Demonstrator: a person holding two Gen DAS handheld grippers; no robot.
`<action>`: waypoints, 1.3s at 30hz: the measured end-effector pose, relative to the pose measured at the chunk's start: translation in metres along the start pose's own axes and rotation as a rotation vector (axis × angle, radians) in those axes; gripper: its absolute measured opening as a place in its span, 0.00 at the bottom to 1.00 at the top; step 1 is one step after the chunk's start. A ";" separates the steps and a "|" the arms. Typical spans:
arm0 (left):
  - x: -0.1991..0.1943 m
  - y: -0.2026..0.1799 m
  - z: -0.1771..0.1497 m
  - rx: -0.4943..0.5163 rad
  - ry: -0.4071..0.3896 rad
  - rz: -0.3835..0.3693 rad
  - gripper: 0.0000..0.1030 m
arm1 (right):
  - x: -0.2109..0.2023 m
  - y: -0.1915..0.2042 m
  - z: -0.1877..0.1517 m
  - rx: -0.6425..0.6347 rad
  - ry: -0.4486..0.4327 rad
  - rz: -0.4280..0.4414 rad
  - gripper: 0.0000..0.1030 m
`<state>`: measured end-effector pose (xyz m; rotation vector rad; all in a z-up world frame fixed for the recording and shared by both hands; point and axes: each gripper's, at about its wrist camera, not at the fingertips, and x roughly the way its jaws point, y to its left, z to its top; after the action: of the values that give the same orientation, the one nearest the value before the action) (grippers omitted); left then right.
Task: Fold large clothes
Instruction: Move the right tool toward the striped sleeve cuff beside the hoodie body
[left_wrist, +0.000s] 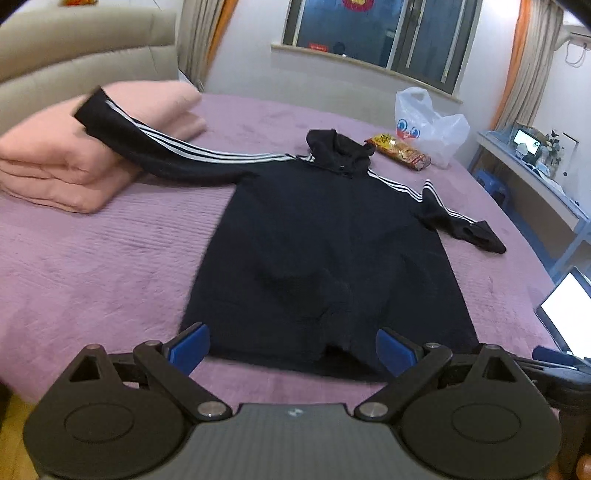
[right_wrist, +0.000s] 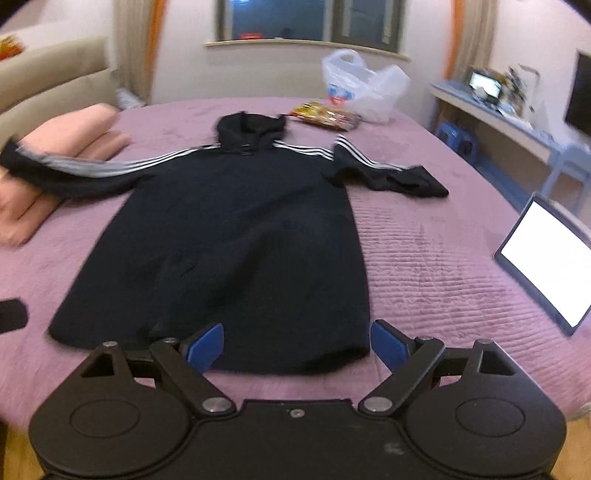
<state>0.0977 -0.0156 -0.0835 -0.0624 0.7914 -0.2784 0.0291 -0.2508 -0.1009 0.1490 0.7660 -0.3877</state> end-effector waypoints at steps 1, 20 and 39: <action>0.023 0.000 0.009 -0.001 -0.003 0.002 0.95 | 0.020 -0.005 0.007 0.027 -0.003 -0.010 0.99; 0.218 -0.075 0.140 0.154 0.117 -0.004 0.81 | 0.218 -0.118 0.173 0.112 -0.049 -0.275 0.98; 0.282 -0.135 0.193 0.103 0.203 0.106 0.83 | 0.428 -0.215 0.257 -0.146 0.236 -0.116 0.74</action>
<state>0.3931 -0.2309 -0.1224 0.1063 0.9768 -0.2264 0.3900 -0.6409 -0.2148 0.0129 1.0358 -0.4270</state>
